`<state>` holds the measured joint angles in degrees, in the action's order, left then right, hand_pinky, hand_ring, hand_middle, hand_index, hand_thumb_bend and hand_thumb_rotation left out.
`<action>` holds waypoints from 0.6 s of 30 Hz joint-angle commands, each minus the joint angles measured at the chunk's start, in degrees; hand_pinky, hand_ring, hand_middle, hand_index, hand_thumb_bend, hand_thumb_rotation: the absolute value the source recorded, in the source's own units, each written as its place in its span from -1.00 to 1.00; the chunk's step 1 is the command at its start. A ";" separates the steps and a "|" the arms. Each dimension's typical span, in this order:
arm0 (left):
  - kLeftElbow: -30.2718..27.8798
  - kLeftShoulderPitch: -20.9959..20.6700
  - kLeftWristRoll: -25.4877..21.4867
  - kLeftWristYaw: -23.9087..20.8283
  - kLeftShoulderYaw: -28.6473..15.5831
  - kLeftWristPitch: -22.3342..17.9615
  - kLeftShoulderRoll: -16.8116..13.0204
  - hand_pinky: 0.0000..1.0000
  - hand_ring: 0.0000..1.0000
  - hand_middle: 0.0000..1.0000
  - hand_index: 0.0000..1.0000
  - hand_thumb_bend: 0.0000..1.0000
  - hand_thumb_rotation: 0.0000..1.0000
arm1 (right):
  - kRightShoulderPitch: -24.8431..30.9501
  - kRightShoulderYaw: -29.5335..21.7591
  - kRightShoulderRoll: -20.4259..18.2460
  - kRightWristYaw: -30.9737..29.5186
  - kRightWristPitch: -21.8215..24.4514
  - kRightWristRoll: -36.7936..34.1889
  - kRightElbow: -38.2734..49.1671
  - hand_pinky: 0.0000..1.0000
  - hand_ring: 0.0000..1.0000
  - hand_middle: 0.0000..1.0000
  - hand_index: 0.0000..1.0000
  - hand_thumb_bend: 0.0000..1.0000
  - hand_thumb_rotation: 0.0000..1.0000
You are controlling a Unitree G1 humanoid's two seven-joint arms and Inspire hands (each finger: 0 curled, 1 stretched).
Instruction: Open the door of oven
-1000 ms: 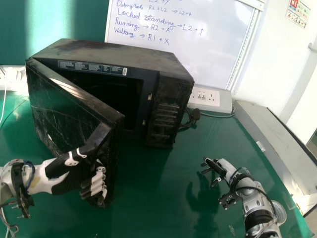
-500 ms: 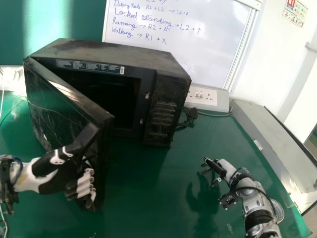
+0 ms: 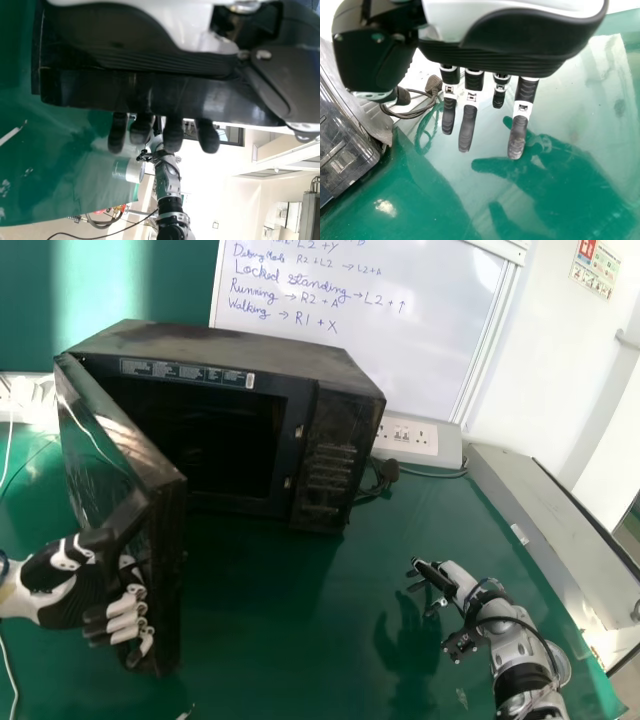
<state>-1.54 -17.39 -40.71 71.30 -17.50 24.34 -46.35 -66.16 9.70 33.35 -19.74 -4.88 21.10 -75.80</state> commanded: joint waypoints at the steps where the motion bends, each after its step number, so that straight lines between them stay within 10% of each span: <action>1: 23.27 -5.43 -2.24 -15.47 -28.66 -7.66 -9.01 -1.00 -1.00 -0.91 -0.78 0.12 0.53 | 2.59 0.39 0.66 -0.52 1.32 0.94 -2.01 -0.11 -0.03 0.18 0.47 0.09 0.75; 18: 40.04 -4.35 -7.99 -21.07 -31.63 -15.82 -13.39 -1.00 -1.00 -0.97 -0.88 0.10 0.76 | 2.62 0.21 0.72 -0.76 1.52 0.77 -2.06 -0.08 0.01 0.24 0.48 0.09 0.77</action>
<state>8.84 -13.85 -43.17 78.82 -17.59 13.43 -50.57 -66.16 9.69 33.37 -19.74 -4.79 21.10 -75.81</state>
